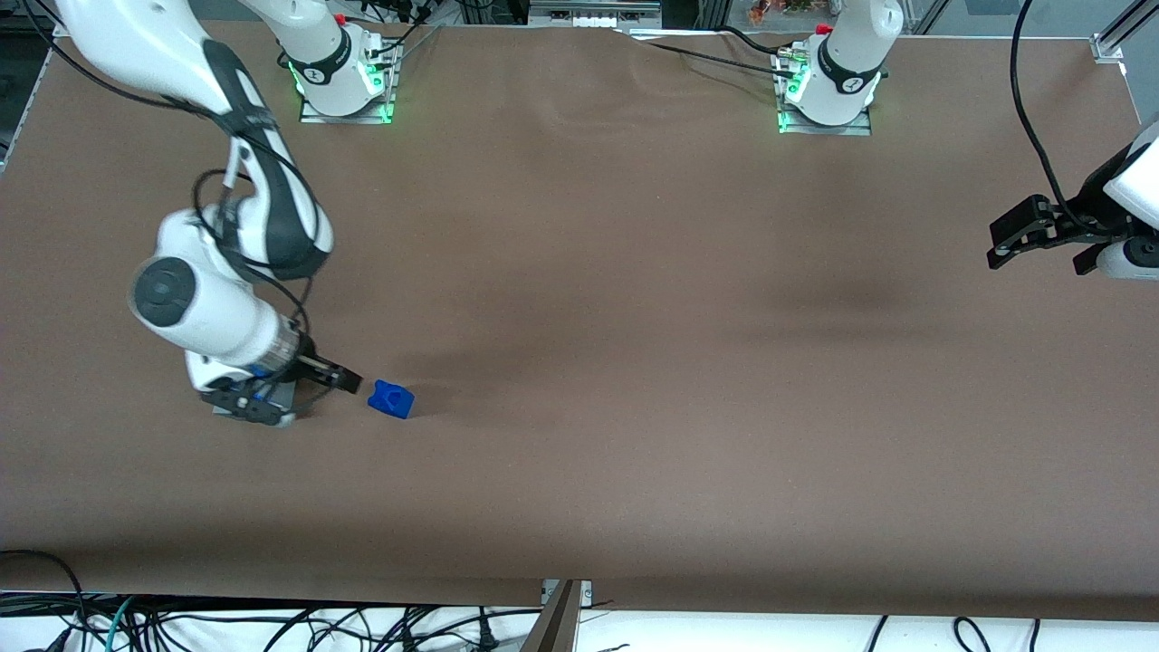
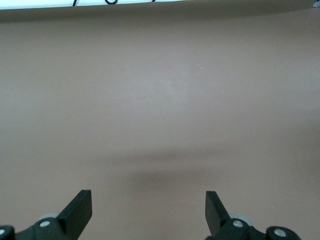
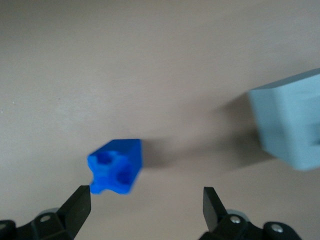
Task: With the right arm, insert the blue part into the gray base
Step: 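Reach the open right gripper down to the blue block and grasp it, then lift the blue block and carry it over the gray base's hole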
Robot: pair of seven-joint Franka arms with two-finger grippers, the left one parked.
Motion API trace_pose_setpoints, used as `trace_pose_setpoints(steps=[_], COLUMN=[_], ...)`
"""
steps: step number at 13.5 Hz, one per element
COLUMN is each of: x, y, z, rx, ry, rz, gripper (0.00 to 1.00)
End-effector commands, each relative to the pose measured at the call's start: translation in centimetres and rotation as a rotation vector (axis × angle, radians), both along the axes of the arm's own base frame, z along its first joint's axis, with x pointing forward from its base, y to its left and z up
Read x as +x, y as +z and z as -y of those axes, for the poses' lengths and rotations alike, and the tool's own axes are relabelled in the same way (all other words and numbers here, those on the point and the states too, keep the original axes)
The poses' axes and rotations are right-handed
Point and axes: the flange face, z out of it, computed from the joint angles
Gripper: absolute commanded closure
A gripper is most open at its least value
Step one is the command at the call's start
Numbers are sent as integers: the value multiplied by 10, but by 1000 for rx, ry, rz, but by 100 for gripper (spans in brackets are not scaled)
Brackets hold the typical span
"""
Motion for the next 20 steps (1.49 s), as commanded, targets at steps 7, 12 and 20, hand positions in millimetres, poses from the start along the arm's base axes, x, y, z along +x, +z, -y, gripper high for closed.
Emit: trace_pose_setpoints(steps=[7, 12, 20], x=[10, 5, -6], y=[-54, -80, 81], z=[-35, -35, 57], rx=[48, 47, -21], ry=[-21, -15, 346], rz=[85, 66, -25], gripper=[1, 56, 98])
